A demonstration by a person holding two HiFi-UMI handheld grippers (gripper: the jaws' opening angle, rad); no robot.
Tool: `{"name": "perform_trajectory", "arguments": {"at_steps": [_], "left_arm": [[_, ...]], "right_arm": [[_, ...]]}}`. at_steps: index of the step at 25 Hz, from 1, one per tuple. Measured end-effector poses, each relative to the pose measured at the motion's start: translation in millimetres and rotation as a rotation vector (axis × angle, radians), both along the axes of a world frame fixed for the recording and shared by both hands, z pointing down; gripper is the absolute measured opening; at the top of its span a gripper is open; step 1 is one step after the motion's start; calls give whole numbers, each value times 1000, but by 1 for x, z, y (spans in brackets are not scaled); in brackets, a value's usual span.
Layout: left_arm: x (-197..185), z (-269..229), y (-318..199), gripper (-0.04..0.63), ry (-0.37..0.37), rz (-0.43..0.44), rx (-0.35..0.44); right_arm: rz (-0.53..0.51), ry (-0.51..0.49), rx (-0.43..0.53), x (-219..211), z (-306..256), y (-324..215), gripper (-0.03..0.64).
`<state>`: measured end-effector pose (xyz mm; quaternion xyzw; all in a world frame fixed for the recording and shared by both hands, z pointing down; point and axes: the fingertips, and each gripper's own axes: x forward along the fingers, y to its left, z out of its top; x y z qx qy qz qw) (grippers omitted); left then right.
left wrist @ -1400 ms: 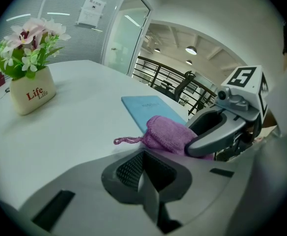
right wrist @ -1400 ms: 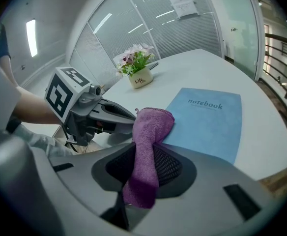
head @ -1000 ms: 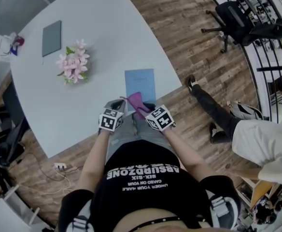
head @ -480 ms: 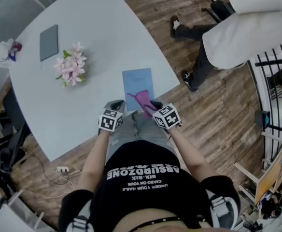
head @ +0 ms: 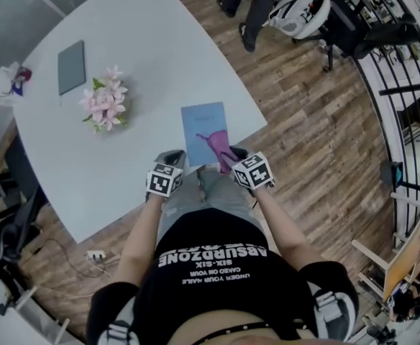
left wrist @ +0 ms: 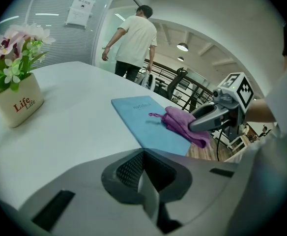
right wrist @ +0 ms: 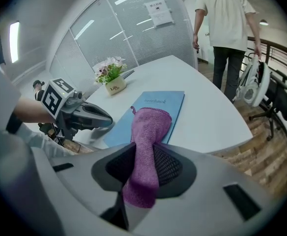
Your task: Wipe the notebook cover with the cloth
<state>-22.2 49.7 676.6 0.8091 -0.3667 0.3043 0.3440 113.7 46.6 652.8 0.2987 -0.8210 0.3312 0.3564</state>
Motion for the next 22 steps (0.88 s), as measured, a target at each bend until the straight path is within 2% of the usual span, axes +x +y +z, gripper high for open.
{"name": "perform_trajectory", "arguments": {"at_steps": [11,22], "left_arm": [[12,-3,-10,15,9,31,6],[16,-3,-22,15,16,51,18]], "right_arm": [[-14,48,64,-4,4,1,115],[-10,93,9,-5,9,-1,115]]}}
